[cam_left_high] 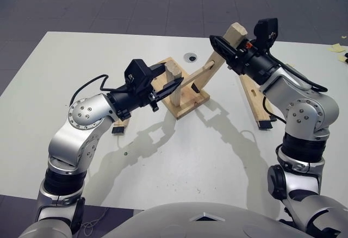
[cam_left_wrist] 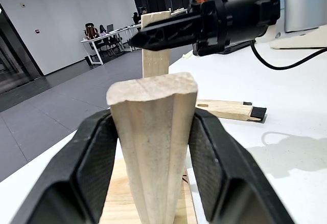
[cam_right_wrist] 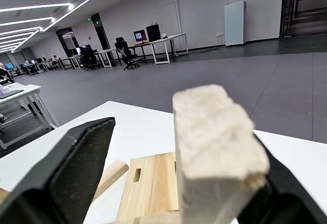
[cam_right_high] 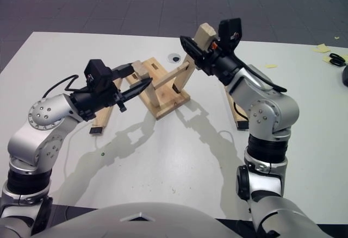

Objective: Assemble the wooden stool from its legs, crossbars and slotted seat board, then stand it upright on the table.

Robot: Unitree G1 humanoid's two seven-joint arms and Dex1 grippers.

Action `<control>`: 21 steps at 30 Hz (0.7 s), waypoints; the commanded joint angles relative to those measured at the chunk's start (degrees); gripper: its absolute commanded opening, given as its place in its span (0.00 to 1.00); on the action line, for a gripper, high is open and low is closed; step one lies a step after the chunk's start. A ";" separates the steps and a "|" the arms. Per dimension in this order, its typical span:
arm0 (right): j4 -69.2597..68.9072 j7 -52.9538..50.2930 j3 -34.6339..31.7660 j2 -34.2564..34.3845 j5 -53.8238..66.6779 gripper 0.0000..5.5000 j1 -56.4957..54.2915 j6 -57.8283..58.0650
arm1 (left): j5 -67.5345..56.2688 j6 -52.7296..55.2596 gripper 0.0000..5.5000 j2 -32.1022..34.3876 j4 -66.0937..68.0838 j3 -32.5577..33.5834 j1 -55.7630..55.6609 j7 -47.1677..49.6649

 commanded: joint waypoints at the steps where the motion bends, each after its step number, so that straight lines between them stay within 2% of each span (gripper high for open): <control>1: 0.04 0.18 -2.37 0.42 2.97 0.72 -4.99 -0.27 | 0.52 0.96 0.37 -0.14 1.46 -2.06 0.26 -1.32; 11: 6.30 -0.77 -4.43 0.01 0.59 0.98 -16.91 -8.00 | 1.25 0.28 0.37 -2.68 2.33 -3.63 -0.30 -0.01; 17: 16.84 -3.97 -11.36 -1.02 0.14 0.98 -30.89 -17.70 | 1.26 0.84 0.37 -3.15 1.57 -3.81 0.13 0.27; 19: 18.78 -5.09 -12.41 -0.96 0.55 0.98 -32.51 -18.29 | 1.19 0.99 0.37 -3.12 1.41 -3.84 0.22 0.26; 21: 18.34 -6.72 -11.70 0.96 2.03 0.98 -28.99 -15.00 | 1.17 1.14 0.37 -3.10 1.25 -3.84 0.32 0.34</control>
